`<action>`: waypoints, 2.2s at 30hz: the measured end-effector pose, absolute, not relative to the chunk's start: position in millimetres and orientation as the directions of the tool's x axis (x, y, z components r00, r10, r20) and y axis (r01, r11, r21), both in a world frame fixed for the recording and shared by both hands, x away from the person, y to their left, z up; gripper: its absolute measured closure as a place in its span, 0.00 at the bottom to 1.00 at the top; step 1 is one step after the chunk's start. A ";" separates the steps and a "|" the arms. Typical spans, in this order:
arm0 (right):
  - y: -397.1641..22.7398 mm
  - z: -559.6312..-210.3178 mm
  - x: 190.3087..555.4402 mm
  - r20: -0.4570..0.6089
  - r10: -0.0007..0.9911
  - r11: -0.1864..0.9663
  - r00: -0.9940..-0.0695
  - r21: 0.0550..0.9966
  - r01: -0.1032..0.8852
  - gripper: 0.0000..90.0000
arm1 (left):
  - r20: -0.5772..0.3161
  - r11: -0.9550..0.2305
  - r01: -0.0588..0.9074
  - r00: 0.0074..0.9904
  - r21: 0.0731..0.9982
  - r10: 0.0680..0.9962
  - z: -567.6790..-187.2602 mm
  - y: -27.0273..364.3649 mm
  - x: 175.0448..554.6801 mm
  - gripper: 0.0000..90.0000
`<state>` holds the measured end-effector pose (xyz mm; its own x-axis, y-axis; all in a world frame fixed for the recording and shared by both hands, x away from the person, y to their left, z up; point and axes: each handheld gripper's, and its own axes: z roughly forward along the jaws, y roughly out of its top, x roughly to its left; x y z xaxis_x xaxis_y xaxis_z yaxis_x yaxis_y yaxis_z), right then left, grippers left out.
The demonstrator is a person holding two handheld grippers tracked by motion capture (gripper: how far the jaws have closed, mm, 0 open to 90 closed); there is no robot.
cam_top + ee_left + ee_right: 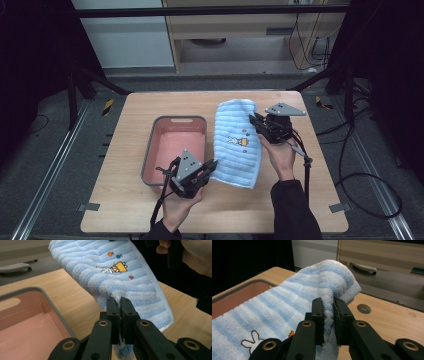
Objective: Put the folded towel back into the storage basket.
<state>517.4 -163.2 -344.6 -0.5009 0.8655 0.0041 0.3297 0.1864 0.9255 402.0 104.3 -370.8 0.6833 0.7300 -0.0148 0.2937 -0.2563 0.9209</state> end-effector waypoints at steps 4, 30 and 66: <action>-152.7 -335.6 518.9 -0.004 0.861 0.192 -0.509 0.929 0.317 0.89 | 0.003 -0.261 0.281 0.676 0.924 0.737 -362.0 114.9 401.1 0.96; -68.7 -307.8 540.3 -0.006 0.804 0.200 -0.595 0.944 0.261 0.89 | 0.006 -0.205 0.268 0.594 0.941 0.804 -341.7 186.0 396.4 0.96; -1.3 -370.7 576.7 0.032 0.767 0.239 -0.641 0.913 0.331 0.89 | -0.008 -0.221 0.394 0.502 0.892 0.865 -390.0 228.5 416.4 0.96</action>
